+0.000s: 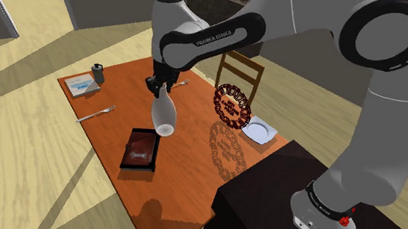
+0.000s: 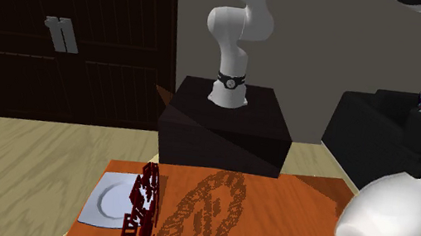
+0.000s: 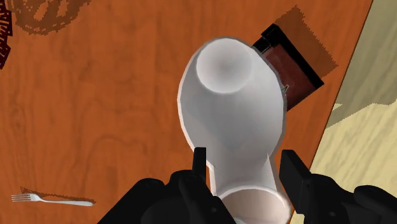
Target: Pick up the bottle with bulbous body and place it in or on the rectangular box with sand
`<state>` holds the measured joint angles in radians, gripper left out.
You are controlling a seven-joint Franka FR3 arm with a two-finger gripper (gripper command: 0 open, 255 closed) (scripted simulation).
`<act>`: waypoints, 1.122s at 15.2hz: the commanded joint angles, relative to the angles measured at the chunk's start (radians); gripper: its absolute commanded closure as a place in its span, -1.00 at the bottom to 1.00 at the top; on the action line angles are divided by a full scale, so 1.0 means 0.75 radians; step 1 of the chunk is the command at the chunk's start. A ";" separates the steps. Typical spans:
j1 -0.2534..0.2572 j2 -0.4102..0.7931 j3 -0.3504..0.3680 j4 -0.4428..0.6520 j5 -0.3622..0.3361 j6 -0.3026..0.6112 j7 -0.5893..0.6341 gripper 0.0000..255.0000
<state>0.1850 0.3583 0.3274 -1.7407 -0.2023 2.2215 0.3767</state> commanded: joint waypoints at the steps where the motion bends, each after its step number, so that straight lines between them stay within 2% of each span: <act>1: 0.045 0.097 -0.002 0.151 -0.032 -0.061 0.037 1.00; 5: 0.141 0.313 -0.016 0.533 -0.078 -0.234 0.069 1.00; 8: 0.234 0.528 -0.033 0.924 -0.108 -0.410 0.069 1.00; 9: 0.251 0.568 -0.037 0.998 -0.111 -0.443 0.066 1.00; 17: 0.237 0.579 -0.044 0.872 -0.121 -0.309 0.086 1.00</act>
<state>0.3633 0.7897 0.2952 -1.0764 -0.2916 1.9759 0.4387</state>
